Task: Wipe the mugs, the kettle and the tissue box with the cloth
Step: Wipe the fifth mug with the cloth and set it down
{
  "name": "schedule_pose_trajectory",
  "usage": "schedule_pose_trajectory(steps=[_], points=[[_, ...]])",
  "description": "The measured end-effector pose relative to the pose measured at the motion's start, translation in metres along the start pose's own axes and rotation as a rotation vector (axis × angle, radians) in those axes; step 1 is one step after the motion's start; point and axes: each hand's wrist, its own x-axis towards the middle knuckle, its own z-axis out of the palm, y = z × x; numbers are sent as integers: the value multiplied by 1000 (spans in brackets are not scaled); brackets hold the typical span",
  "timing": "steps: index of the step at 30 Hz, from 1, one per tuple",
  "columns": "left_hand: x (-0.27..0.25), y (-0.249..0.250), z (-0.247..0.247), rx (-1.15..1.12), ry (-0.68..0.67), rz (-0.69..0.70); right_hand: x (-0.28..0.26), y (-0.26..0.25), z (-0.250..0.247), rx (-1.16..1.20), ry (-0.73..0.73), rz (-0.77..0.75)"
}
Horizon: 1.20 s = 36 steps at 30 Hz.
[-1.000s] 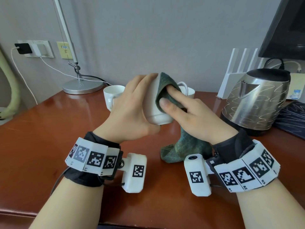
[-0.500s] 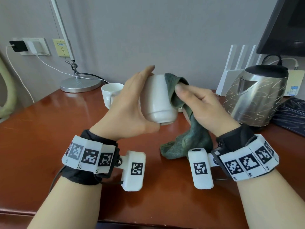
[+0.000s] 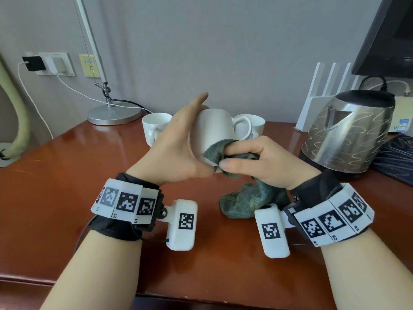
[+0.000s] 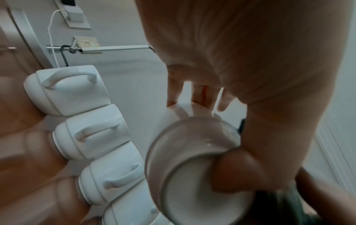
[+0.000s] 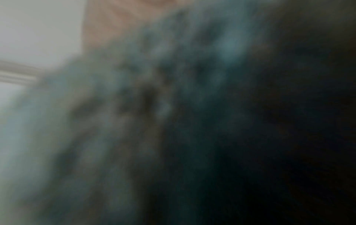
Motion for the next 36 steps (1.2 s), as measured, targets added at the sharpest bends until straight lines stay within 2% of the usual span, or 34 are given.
schedule_pose_trajectory(steps=[4,9,12,15,18,22,28,32,36], points=[[-1,-4,0,-116,64,-14,1,7,-5,62,83,-20],[0,-7,-2,-143,110,-49,1,11,-12,142,199,-15],[0,-8,-3,-162,139,-53,1,16,-22,157,440,-4],[0,-8,-1,-129,132,-25,5,17,-23,270,646,129],[1,-7,3,-60,91,12,7,17,-16,241,593,208],[3,-9,4,17,21,81,9,13,-7,213,590,95],[3,-11,6,106,-43,119,8,12,-12,443,666,63],[4,-13,6,174,-65,166,8,10,-12,529,589,122],[5,-15,6,263,-71,239,9,11,-14,623,564,269]])
